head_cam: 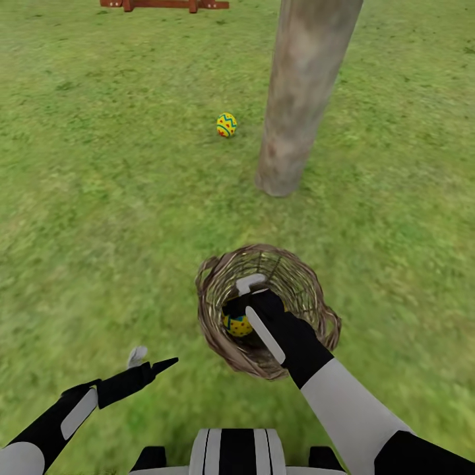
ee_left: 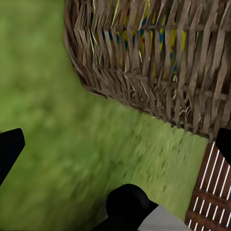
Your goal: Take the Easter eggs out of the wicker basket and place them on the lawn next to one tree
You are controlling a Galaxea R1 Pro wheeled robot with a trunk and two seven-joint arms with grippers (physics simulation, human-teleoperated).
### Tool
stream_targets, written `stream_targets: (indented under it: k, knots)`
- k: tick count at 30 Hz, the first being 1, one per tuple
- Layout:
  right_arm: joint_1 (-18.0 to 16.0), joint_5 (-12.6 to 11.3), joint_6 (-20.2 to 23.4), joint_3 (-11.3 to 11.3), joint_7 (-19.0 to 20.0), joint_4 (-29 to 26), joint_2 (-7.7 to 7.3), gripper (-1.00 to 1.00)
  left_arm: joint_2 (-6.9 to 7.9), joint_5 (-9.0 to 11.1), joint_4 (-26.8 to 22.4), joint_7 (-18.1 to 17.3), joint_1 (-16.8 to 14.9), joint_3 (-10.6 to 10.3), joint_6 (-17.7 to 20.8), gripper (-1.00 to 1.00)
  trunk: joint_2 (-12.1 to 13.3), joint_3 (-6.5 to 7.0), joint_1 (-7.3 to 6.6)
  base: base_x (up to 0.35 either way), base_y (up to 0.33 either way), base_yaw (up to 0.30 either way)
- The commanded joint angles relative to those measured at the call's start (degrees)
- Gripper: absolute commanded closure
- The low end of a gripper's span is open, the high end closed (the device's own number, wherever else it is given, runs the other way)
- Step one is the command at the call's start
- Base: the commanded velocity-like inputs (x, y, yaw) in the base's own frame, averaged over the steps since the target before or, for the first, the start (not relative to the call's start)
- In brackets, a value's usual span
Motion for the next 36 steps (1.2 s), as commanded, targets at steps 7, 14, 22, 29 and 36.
stream_targets:
  k: [7,14,22,29,36]
  knots:
    - [0.0,-0.6,0.1,0.1,-0.5,-0.1,0.00,-1.00,0.10,0.6,0.0,0.0,0.0,-0.3,0.5,-1.00,0.0,-0.15,-0.01,0.051,-0.044,0.082]
    - [0.0,-0.5,0.1,0.0,-0.5,0.0,0.00,-1.00,0.18,0.6,0.0,0.0,0.0,-0.3,0.5,-1.00,0.0,-0.16,-0.01,0.002,-0.002,0.041]
    - [0.0,-0.6,0.1,0.0,-0.5,0.0,0.00,-1.00,0.35,0.6,0.0,-0.1,0.0,-0.2,0.5,-1.00,-1.2,-0.70,0.65,0.000,0.000,0.001]
    - [0.0,-0.7,0.0,0.0,-0.5,-0.1,0.00,-1.00,0.85,0.4,0.0,-3.1,0.0,-0.1,0.5,-1.00,-4.0,-1.96,2.19,0.000,0.000,0.000]
    - [0.0,-0.6,-0.1,-0.3,-0.5,-0.1,0.00,-1.00,0.97,0.4,0.0,-3.6,0.0,-0.2,0.5,-1.00,-6.8,-3.22,3.73,0.000,0.000,0.000]
